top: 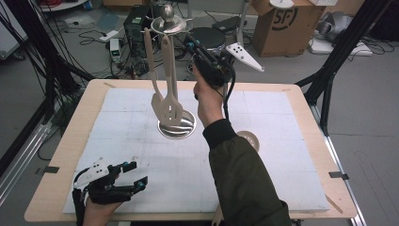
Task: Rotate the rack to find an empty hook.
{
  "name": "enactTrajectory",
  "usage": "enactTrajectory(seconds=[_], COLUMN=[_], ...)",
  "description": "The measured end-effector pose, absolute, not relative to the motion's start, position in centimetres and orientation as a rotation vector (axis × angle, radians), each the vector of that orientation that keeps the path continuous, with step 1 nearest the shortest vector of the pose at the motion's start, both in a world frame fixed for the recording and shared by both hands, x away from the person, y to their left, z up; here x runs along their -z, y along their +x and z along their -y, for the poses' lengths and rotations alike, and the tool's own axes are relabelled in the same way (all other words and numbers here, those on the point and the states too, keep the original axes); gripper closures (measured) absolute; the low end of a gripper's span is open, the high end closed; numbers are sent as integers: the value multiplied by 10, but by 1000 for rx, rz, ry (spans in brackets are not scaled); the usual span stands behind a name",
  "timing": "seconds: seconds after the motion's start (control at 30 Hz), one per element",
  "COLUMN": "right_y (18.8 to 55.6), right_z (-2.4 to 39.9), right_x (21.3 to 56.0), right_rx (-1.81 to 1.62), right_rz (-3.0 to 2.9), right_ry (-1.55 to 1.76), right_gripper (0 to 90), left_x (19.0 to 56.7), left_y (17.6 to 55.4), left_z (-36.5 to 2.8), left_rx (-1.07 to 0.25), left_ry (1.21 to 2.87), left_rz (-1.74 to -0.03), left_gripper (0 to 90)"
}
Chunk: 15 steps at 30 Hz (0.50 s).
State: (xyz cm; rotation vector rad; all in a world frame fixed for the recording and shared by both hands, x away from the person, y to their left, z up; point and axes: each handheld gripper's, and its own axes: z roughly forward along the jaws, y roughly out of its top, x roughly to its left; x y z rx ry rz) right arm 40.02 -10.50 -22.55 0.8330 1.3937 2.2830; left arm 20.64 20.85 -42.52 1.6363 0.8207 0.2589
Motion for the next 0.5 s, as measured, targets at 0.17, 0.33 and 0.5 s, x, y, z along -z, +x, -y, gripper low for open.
enactTrajectory(seconds=[0.17, 0.33, 0.5], right_y=[408, 411, 407], right_z=[108, 115, 117], right_x=[230, 230, 225], right_rx=[-2284, -2310, -2317], right_rz=[-1382, -1334, -1339], right_ry=[879, 891, 857], right_gripper=[897, 898, 898], left_x=[425, 425, 425], left_y=[207, 207, 206], left_z=[-209, -209, -209], left_rx=[-259, -258, -256], left_ry=[1637, 1637, 1635], left_rz=[-821, -820, -822], left_gripper=[257, 257, 257])
